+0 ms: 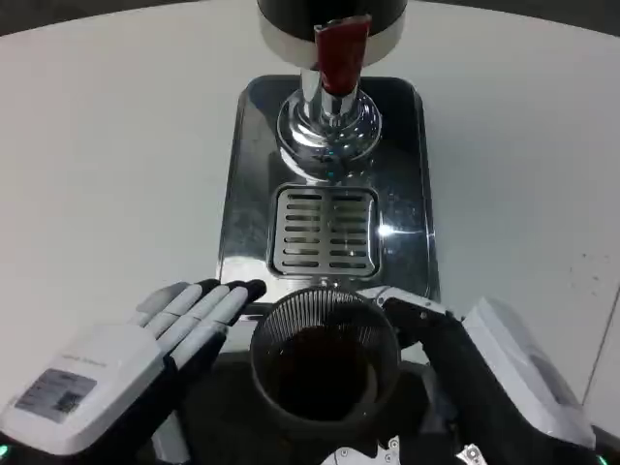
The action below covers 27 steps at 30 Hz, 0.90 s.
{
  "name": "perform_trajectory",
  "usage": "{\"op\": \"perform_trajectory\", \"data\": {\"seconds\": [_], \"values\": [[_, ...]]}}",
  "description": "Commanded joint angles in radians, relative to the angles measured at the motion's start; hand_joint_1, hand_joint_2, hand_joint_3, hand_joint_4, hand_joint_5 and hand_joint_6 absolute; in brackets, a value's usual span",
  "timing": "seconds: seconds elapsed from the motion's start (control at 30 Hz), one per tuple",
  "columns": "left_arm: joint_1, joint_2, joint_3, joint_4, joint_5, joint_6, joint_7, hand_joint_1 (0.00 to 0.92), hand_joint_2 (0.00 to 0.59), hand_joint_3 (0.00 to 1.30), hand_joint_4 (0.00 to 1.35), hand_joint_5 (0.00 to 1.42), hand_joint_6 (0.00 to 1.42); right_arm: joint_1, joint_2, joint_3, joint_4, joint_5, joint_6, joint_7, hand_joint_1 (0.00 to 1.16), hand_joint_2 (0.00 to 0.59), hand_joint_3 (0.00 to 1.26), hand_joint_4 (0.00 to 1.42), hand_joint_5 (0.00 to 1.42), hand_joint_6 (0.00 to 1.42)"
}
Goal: Grasp the cup under the faucet to collect the drink, then remove the cup.
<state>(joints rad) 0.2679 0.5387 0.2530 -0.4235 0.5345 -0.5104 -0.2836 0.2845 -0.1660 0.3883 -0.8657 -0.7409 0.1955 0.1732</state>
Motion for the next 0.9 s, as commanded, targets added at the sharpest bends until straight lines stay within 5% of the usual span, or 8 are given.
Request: {"op": "perform_trajectory", "data": {"seconds": [0.03,0.9], "values": [[0.023,0.006,-0.011,-0.022,0.019,0.007,0.009,0.122,0.040,0.00,0.00,0.00,0.00,0.014,0.009,0.018,-0.031,0.010,-0.044,0.000,1.01,0.167,0.99,1.21,1.25,1.42],[0.026,0.031,-0.012,-0.014,0.027,-0.019,0.020,0.146,0.041,0.00,0.00,0.00,0.00,0.004,0.014,0.019,-0.027,0.008,-0.045,0.014,1.01,0.164,0.99,1.21,1.25,1.42]]}}
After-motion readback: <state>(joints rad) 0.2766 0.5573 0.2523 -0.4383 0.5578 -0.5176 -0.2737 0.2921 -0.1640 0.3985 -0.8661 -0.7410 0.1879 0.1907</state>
